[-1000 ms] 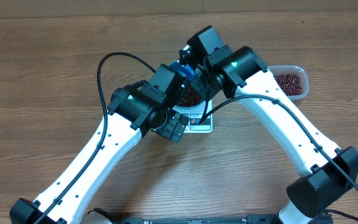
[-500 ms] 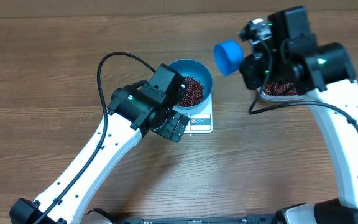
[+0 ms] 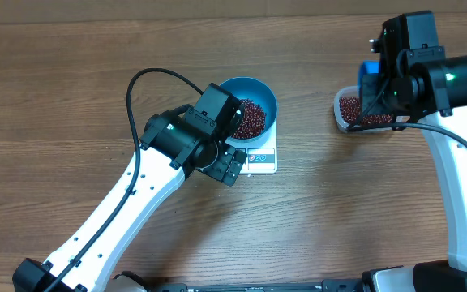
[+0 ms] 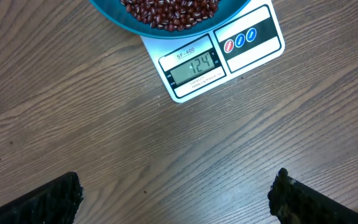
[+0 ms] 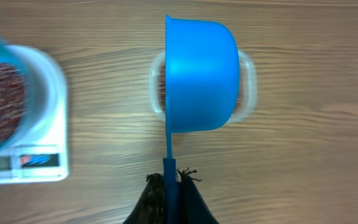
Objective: Scoop item into bowl and weigh 150g on scale
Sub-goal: 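Move the empty scoop back to the bean container with right gripper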
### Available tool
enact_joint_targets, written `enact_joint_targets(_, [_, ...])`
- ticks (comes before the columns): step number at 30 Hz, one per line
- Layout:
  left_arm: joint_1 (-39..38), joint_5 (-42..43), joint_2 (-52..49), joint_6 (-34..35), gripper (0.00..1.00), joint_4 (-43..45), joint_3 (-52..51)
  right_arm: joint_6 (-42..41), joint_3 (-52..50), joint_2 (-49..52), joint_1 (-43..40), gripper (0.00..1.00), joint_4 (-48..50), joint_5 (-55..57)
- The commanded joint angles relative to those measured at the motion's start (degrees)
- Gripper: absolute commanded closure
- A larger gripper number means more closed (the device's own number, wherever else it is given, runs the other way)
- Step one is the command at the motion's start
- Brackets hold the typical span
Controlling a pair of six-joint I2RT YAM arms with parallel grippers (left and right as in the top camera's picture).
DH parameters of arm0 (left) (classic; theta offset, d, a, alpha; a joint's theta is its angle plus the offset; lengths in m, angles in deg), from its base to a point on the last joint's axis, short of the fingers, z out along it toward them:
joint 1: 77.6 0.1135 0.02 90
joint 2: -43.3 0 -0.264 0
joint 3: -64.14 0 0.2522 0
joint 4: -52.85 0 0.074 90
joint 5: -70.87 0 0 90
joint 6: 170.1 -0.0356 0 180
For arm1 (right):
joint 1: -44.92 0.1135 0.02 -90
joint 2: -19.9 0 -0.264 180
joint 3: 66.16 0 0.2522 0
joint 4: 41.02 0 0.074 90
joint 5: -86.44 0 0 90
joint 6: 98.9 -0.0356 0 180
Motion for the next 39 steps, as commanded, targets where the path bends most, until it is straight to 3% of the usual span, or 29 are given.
enact_joint_targets(1, [0.22, 0.28, -0.17, 0.98, 0.01, 0.0, 0.11, -2.25, 1.64, 0.44, -0.35, 0.96, -1.05, 9.81])
enact_joint_targets(14, [0.22, 0.28, -0.17, 0.98, 0.01, 0.0, 0.11, -2.78, 1.64, 13.57, -0.35, 0.96, -1.95, 16.33])
enact_joint_targets(39, [0.22, 0.28, -0.17, 0.98, 0.0, 0.0, 0.11, 0.33, 0.98, 19.61, -0.35, 0.96, -1.62, 15.21])
